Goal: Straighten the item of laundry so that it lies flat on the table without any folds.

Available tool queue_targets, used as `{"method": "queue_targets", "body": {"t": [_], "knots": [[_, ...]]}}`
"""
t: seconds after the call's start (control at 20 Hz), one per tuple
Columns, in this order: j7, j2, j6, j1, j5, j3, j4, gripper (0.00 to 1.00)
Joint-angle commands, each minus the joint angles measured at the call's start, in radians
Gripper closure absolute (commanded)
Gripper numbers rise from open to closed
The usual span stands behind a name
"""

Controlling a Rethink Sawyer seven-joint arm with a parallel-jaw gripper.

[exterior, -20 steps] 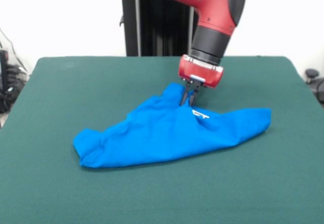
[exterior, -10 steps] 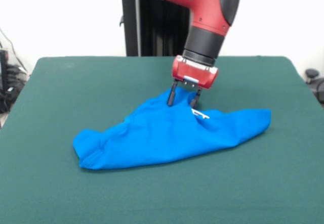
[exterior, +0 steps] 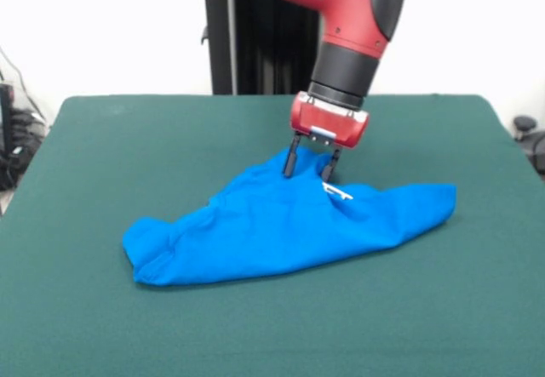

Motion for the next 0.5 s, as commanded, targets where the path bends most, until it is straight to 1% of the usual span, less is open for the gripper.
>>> {"method": "queue_targets", "body": {"t": [0.05, 0.5], "knots": [[0.163, 0.014, 0.117, -0.009, -0.004, 0.133, -0.024, 0.0], [0.169, 0.013, 0.116, -0.018, -0.009, 0.143, -0.024, 0.0]]}}
